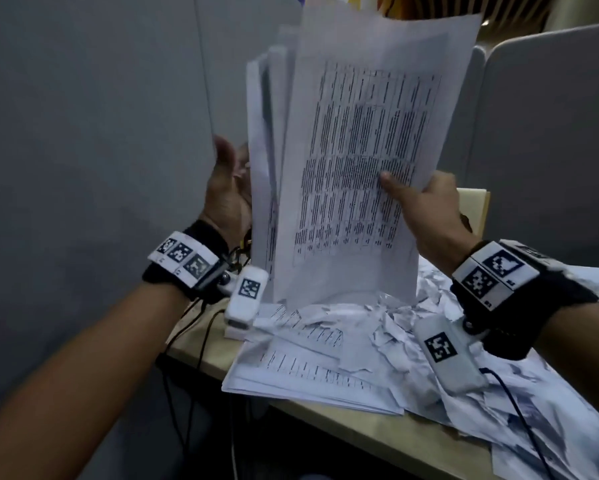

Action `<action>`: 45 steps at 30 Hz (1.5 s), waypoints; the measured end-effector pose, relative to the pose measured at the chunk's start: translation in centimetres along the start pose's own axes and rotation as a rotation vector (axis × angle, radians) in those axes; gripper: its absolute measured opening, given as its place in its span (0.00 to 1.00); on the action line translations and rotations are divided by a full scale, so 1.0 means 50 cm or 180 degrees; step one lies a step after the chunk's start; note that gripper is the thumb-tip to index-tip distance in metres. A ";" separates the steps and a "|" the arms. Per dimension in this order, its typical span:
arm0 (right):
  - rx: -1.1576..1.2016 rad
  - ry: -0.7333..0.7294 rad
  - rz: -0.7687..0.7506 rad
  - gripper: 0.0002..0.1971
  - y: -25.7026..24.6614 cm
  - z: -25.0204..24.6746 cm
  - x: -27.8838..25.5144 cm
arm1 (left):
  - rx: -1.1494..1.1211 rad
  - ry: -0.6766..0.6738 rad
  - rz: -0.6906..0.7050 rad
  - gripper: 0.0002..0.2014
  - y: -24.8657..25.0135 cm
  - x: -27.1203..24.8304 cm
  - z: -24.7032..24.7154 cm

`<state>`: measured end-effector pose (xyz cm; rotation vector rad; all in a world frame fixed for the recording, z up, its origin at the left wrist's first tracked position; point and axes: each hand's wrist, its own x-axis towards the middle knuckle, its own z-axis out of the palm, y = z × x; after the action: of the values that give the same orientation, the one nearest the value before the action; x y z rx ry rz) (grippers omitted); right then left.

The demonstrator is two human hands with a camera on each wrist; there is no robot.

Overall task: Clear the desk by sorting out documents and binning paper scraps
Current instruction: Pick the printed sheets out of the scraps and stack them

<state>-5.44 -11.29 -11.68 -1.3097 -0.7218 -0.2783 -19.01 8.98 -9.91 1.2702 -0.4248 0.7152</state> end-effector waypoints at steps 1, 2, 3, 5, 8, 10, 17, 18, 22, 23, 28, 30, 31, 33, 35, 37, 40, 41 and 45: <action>-0.0052 0.0094 0.0095 0.03 0.007 0.001 0.001 | 0.0073 -0.0093 0.0036 0.32 0.004 -0.001 -0.001; -0.0068 0.0118 0.0160 0.03 0.012 0.001 -0.001 | 0.0455 -0.0051 0.0092 0.25 0.008 -0.007 0.003; -0.0034 0.0095 0.0192 0.04 0.017 0.002 -0.004 | 0.0909 0.0036 0.0143 0.18 0.006 -0.011 0.005; 0.0123 -0.0046 0.0302 0.15 0.026 -0.001 -0.010 | 0.1606 0.0208 0.0030 0.15 -0.015 -0.014 -0.007; 0.0163 -0.0209 0.0574 0.27 0.031 -0.013 -0.021 | 0.1630 0.0401 -0.0284 0.18 -0.042 -0.020 -0.020; 0.0202 -0.0442 0.0750 0.26 0.035 -0.021 -0.022 | 0.1567 0.0327 -0.0457 0.30 -0.047 -0.033 -0.018; 0.0341 -0.1149 0.0974 0.21 0.025 -0.009 -0.042 | 0.1423 0.0652 -0.0915 0.31 -0.095 -0.060 0.008; 0.0321 -0.1082 0.0932 0.21 0.021 -0.005 -0.041 | 0.1499 0.0817 -0.0853 0.37 -0.097 -0.058 0.011; 0.0379 -0.0724 0.0665 0.14 0.000 -0.002 -0.026 | 0.1322 0.1378 -0.0566 0.54 -0.070 -0.032 0.036; 0.0423 -0.0705 0.0627 0.14 -0.003 -0.004 -0.024 | 0.1284 0.1438 -0.0497 0.50 -0.064 -0.029 0.041; 0.0256 -0.0944 0.0814 0.17 0.020 -0.023 -0.045 | 0.1603 0.0820 -0.0831 0.31 -0.082 -0.066 0.010; 0.0223 -0.1012 0.0835 0.19 0.020 -0.027 -0.047 | 0.1564 0.0637 -0.0859 0.30 -0.081 -0.080 0.003; 0.0247 -0.1020 0.0813 0.21 0.015 -0.027 -0.046 | 0.1468 0.0676 -0.0788 0.30 -0.074 -0.082 0.004; 0.0285 -0.1001 0.0753 0.23 0.003 -0.024 -0.039 | 0.1301 0.0787 -0.0604 0.26 -0.065 -0.076 0.003; 0.0314 -0.0991 0.0706 0.23 -0.001 -0.018 -0.036 | 0.1261 0.0688 -0.0560 0.20 -0.060 -0.068 0.007; 0.0273 -0.1012 0.0731 0.26 0.005 -0.011 -0.042 | 0.1307 0.0506 -0.0704 0.18 -0.073 -0.069 0.010; 0.0348 -0.1086 0.0865 0.22 0.017 -0.012 -0.055 | 0.1428 0.0727 -0.0862 0.17 -0.094 -0.075 0.007; 0.0375 -0.1124 0.0847 0.19 0.015 -0.012 -0.057 | 0.1448 0.0796 -0.0802 0.19 -0.095 -0.074 0.004; 0.0449 -0.1088 0.0569 0.16 -0.002 -0.009 -0.047 | 0.1571 0.1159 -0.0734 0.52 -0.081 -0.064 -0.005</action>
<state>-7.14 -12.22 -13.10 -1.2904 -0.8875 0.1433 -18.50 7.89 -14.96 1.5758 0.2098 0.8618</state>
